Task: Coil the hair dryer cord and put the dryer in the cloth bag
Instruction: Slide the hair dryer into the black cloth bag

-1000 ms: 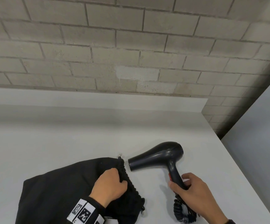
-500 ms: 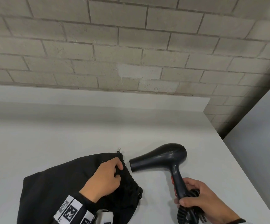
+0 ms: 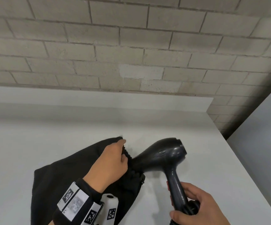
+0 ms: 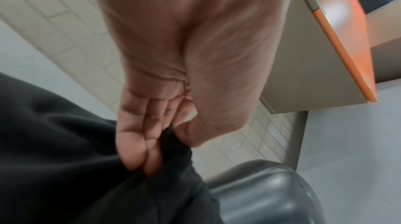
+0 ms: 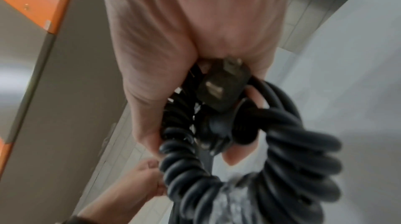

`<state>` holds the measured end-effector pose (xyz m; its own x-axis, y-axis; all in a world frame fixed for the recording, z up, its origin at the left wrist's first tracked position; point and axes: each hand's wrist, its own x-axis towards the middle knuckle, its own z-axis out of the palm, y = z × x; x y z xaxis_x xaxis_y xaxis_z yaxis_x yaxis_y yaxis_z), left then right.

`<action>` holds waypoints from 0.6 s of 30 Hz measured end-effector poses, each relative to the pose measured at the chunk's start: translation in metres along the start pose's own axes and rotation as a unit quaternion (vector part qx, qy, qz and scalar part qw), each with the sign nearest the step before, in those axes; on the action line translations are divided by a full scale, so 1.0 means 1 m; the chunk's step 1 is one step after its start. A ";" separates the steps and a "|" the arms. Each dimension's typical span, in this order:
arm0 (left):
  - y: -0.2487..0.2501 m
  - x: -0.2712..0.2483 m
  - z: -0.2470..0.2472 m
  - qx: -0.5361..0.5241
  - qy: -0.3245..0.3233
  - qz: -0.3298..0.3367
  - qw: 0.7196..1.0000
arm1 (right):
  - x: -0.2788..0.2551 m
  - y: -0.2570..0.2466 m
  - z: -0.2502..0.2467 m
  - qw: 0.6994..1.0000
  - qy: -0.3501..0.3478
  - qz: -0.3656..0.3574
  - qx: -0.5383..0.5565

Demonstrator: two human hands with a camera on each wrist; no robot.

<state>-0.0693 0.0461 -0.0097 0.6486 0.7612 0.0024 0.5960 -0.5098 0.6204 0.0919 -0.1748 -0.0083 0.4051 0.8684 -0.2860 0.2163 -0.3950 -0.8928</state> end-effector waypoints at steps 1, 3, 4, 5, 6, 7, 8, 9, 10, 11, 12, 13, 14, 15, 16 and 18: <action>0.005 0.001 -0.003 0.002 0.013 0.020 1.000 | -0.001 -0.002 0.003 1.000 -0.013 0.003 -0.006; 0.015 0.003 -0.006 0.003 0.020 0.063 0.998 | -0.002 -0.007 0.010 0.999 -0.039 0.003 -0.025; 0.020 0.003 -0.006 0.005 0.014 0.082 0.997 | -0.002 -0.008 0.012 0.998 -0.052 -0.002 -0.033; 0.024 0.003 -0.007 0.014 0.005 0.099 0.995 | -0.002 -0.011 0.014 0.997 -0.063 -0.008 -0.038; 0.027 0.003 -0.007 0.024 0.000 0.113 0.993 | -0.001 -0.012 0.016 0.996 -0.071 -0.018 -0.047; 0.028 0.004 -0.007 0.029 0.003 0.125 0.992 | -0.001 -0.015 0.018 0.996 -0.076 -0.023 -0.051; 0.029 0.005 -0.008 0.023 0.012 0.135 0.991 | -0.001 -0.015 0.020 0.995 -0.081 -0.027 -0.051; 0.029 0.007 -0.008 0.012 0.024 0.143 0.989 | 0.001 -0.016 0.021 0.995 -0.081 -0.030 -0.050; 0.029 0.009 -0.009 0.001 0.036 0.149 0.988 | 0.003 -0.015 0.020 0.994 -0.083 -0.030 -0.058; 0.031 0.010 -0.009 -0.006 0.045 0.154 0.987 | 0.003 -0.017 0.020 0.994 -0.086 -0.035 -0.062; 0.032 0.011 -0.009 -0.009 0.050 0.159 0.986 | 0.003 -0.019 0.020 0.993 -0.096 -0.041 -0.061; 0.034 0.011 -0.009 -0.011 0.053 0.163 0.985 | 0.004 -0.020 0.020 0.993 -0.100 -0.034 -0.059; 0.037 0.011 -0.010 -0.013 0.056 0.167 0.984 | 0.004 -0.018 0.018 0.992 -0.105 -0.028 -0.060; 0.039 0.011 -0.011 -0.015 0.060 0.170 0.984 | 0.008 -0.016 0.020 0.993 -0.096 -0.018 -0.068; 0.041 0.011 -0.013 -0.016 0.064 0.173 0.983 | 0.014 -0.014 0.023 0.991 -0.099 -0.003 -0.086; 0.044 0.010 -0.015 -0.022 0.072 0.178 0.981 | 0.010 0.010 0.018 0.981 -0.145 -0.018 -0.130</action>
<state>-0.0433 0.0376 0.0294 0.7364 0.5882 0.3342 0.3203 -0.7383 0.5936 0.0822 -0.1645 -0.0268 0.1310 0.9167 -0.3776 0.4596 -0.3936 -0.7961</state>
